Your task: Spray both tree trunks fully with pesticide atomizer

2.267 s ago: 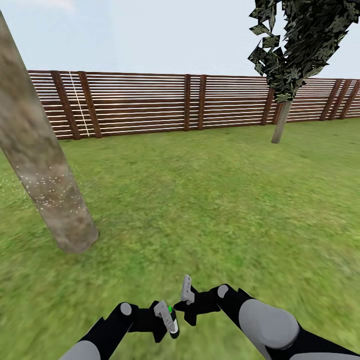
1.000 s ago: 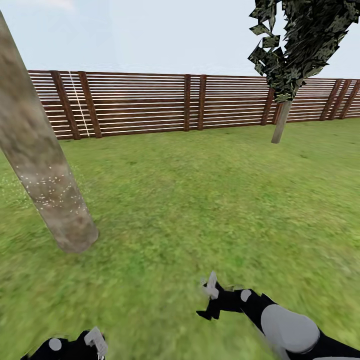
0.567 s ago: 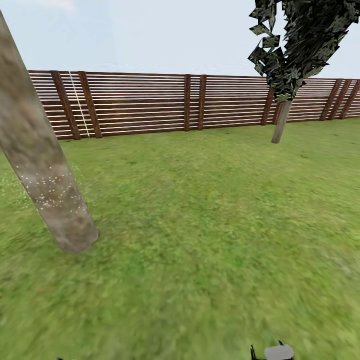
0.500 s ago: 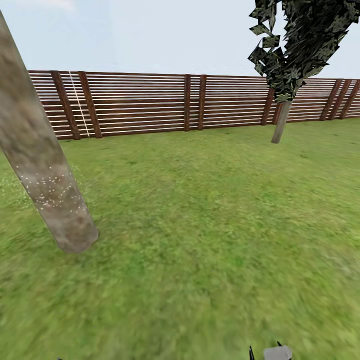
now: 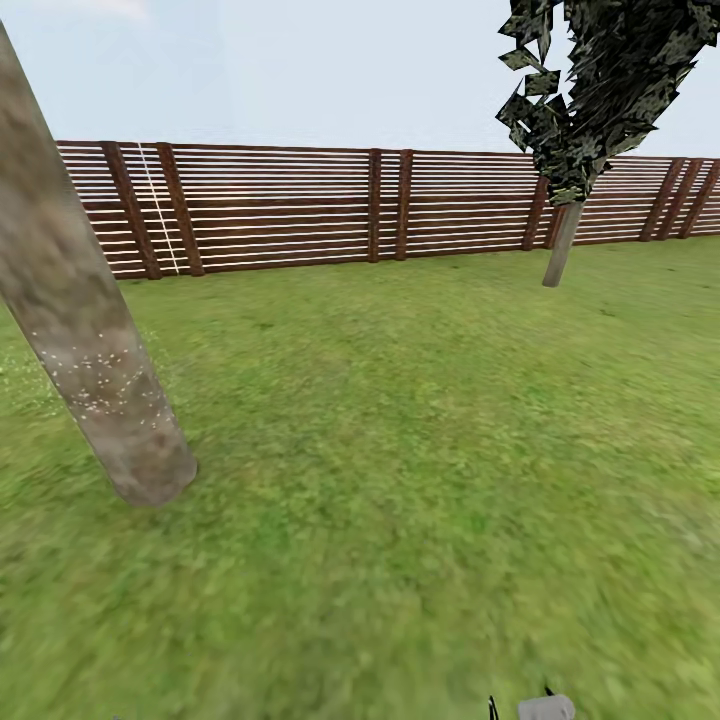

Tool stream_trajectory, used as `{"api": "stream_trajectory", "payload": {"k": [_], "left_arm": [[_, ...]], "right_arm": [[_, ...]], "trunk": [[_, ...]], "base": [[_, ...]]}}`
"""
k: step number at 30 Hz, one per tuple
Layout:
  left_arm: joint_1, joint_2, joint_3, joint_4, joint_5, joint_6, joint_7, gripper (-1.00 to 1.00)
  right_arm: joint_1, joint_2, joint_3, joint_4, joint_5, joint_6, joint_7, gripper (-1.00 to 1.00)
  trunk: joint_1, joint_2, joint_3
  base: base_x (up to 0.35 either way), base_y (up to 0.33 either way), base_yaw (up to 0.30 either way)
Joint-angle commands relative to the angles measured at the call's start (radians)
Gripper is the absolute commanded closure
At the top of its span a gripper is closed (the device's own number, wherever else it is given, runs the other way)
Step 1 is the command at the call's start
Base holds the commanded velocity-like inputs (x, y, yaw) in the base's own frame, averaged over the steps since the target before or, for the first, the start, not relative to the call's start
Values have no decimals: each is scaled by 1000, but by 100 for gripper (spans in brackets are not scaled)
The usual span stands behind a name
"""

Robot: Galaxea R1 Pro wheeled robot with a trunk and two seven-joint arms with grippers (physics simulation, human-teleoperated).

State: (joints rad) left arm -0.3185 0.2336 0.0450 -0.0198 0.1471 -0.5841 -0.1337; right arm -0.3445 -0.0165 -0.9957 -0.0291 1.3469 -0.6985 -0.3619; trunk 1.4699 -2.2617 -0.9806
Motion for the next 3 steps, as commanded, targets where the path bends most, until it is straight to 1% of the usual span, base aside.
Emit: {"api": "stream_trajectory", "payload": {"k": [1, 3], "left_arm": [[-1, 1, 4, 1, 8, -1, -10, 100], [-1, 1, 3, 1, 8, 1, -10, 100]], "right_arm": [[-1, 0, -4, 1, 11, -1, -8, -100], [-1, 0, -4, 1, 11, -1, -8, -100]], "trunk": [[0, 0, -1], [0, 0, -1]], "base": [[0, 0, 0], [0, 0, 0]]}}
